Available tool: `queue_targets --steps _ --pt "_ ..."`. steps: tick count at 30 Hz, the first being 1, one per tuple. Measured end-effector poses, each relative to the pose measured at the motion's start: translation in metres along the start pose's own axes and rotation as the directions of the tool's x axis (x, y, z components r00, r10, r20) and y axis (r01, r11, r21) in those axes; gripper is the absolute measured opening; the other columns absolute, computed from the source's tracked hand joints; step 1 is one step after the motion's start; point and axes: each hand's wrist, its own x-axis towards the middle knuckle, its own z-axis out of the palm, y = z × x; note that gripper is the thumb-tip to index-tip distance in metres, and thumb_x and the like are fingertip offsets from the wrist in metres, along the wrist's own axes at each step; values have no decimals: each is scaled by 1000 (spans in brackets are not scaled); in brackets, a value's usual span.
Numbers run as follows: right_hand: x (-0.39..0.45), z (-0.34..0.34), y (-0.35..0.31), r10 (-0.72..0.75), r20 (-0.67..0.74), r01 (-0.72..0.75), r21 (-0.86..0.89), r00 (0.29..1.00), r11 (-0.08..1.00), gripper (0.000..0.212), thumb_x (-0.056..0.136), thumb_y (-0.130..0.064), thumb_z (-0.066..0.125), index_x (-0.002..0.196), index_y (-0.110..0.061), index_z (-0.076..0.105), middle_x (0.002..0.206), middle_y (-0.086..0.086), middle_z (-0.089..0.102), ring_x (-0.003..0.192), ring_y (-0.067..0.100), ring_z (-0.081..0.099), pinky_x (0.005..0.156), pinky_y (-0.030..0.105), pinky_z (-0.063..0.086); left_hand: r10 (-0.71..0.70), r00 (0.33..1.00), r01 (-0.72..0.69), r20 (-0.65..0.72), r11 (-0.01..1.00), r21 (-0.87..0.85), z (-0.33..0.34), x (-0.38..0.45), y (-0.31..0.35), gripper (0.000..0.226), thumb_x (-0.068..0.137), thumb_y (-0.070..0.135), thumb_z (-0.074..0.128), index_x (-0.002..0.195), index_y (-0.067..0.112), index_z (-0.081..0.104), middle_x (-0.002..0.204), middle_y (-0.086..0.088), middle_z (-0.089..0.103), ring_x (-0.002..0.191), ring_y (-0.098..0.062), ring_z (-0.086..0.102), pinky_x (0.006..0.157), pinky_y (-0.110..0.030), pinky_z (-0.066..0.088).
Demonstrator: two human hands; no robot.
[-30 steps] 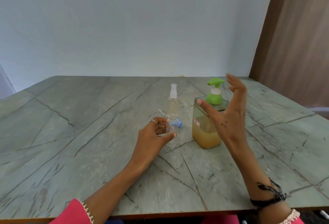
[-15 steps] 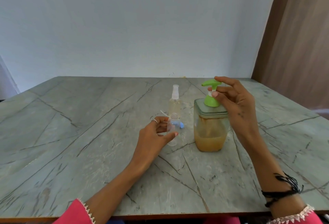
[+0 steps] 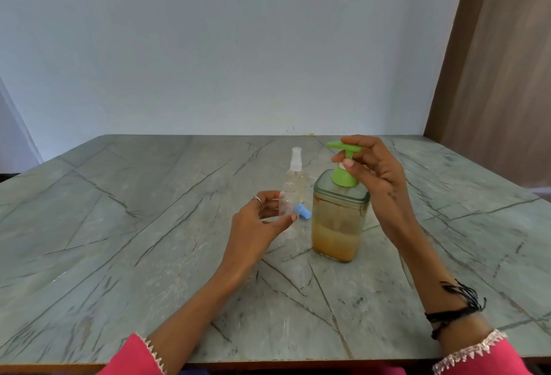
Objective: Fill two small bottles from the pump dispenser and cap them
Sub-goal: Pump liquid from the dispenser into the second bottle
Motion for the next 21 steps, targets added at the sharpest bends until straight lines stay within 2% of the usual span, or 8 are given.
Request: queue_targets --steps 3,6,10,12,14,16,18,21 --pt "6 -1 3 24 72 -26 33 997 999 28 93 3 50 112 -17 54 90 -5 73 95 6 66 82 14 47 43 999 -43 -14 999 3 -1 5 6 32 75 22 75 101 30 58 93 12 66 86 3 63 71 -8 50" --pt "11 0 8 29 99 -36 72 995 997 24 95 1 47 114 -13 54 95 -5 74 100 8 66 85 15 47 77 997 -78 -28 997 -2 -5 12 15 31 76 20 74 102 29 59 93 10 67 87 1 64 71 -9 50" --pt "8 5 16 8 67 -14 96 998 995 25 95 -2 49 114 -16 55 103 -2 72 106 11 64 88 16 46 130 991 -130 -25 991 -21 -8 20 30 30 78 17 72 103 30 59 93 9 68 86 0 63 70 -10 50" --pt "6 6 17 -4 82 2 22 997 1000 28 89 -12 54 117 -10 55 112 -13 65 110 2 60 88 13 45 163 986 -163 -17 986 -22 -7 23 36 31 79 16 72 103 31 60 93 7 68 86 0 63 69 -10 50" --pt "5 6 17 -26 123 39 -111 992 993 49 81 -27 63 123 -4 53 113 -29 59 110 -8 55 87 10 44 182 983 -182 -4 983 -21 -5 24 39 32 79 15 71 105 30 61 94 6 67 86 -1 62 69 -11 50" --pt "5 5 17 13 156 11 -152 988 988 59 74 -31 72 127 -22 46 111 -19 64 105 -3 61 81 12 49 193 981 -193 12 981 -29 -2 24 40 33 79 14 71 106 28 61 94 6 67 86 -3 62 70 -14 51" --pt "4 3 18 35 156 -9 -163 987 987 62 73 -25 75 122 -39 40 103 -9 68 99 4 66 76 17 53 198 980 -198 24 980 -36 2 24 40 35 78 13 71 109 26 61 94 6 67 86 -4 62 70 -15 52" --pt "5 4 20 18 124 4 -177 992 984 55 79 -23 70 121 -43 40 98 -9 70 94 8 68 77 19 54 202 979 -200 27 978 -52 6 23 39 36 79 12 71 110 26 61 95 7 67 86 -4 61 69 -13 51"
